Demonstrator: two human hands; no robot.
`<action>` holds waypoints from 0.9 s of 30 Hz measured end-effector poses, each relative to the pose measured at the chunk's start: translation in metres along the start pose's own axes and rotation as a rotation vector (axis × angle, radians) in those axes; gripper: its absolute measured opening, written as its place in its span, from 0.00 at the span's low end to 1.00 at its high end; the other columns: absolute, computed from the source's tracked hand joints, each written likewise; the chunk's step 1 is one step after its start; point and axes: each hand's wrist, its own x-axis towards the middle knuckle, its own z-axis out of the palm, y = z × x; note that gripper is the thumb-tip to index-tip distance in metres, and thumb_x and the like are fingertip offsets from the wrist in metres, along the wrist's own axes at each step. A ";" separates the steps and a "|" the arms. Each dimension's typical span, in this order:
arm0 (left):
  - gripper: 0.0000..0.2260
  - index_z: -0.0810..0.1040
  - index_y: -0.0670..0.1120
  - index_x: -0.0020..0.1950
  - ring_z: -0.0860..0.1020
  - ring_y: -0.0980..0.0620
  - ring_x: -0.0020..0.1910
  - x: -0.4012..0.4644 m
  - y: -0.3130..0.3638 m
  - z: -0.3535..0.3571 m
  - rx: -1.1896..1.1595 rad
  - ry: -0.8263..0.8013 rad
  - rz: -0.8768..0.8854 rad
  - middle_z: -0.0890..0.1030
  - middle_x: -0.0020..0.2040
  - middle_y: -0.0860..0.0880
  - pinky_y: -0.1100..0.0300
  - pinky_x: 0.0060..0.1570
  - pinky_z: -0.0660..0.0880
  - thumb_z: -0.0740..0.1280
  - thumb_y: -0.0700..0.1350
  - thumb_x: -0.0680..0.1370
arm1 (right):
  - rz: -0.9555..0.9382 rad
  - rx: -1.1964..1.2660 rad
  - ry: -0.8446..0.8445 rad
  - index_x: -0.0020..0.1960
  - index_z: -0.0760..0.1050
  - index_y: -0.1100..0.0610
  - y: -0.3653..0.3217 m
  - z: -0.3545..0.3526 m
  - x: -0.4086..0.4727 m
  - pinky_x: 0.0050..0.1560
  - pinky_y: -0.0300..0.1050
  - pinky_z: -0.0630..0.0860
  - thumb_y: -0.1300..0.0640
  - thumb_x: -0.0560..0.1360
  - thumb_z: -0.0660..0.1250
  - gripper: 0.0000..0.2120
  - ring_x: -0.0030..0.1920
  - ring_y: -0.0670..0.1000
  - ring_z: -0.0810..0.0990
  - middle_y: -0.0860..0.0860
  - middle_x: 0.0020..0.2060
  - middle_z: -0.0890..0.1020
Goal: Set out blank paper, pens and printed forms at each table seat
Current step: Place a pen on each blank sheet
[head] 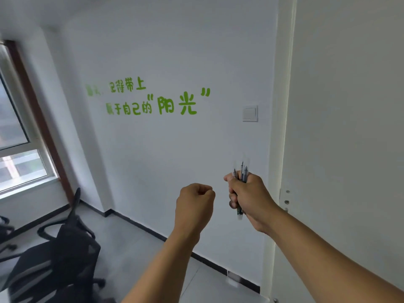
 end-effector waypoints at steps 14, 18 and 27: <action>0.06 0.76 0.52 0.44 0.73 0.52 0.40 0.251 -0.063 -0.087 0.087 0.312 -0.091 0.76 0.42 0.52 0.54 0.41 0.71 0.64 0.41 0.76 | -0.002 0.072 -0.394 0.59 0.79 0.57 0.029 0.181 0.264 0.40 0.45 0.76 0.63 0.86 0.61 0.09 0.35 0.50 0.72 0.52 0.35 0.74; 0.07 0.74 0.53 0.44 0.72 0.52 0.40 0.318 -0.094 -0.105 0.133 0.420 -0.123 0.74 0.41 0.50 0.53 0.43 0.71 0.65 0.40 0.76 | 0.008 0.107 -0.523 0.61 0.79 0.55 0.052 0.233 0.341 0.42 0.47 0.77 0.67 0.83 0.60 0.14 0.36 0.51 0.74 0.55 0.37 0.75; 0.08 0.79 0.47 0.39 0.74 0.46 0.33 0.439 -0.143 -0.167 0.208 0.716 -0.268 0.79 0.35 0.49 0.54 0.37 0.71 0.66 0.40 0.77 | 0.066 0.144 -0.840 0.62 0.79 0.55 0.080 0.376 0.477 0.44 0.47 0.77 0.65 0.84 0.61 0.12 0.39 0.52 0.76 0.54 0.37 0.76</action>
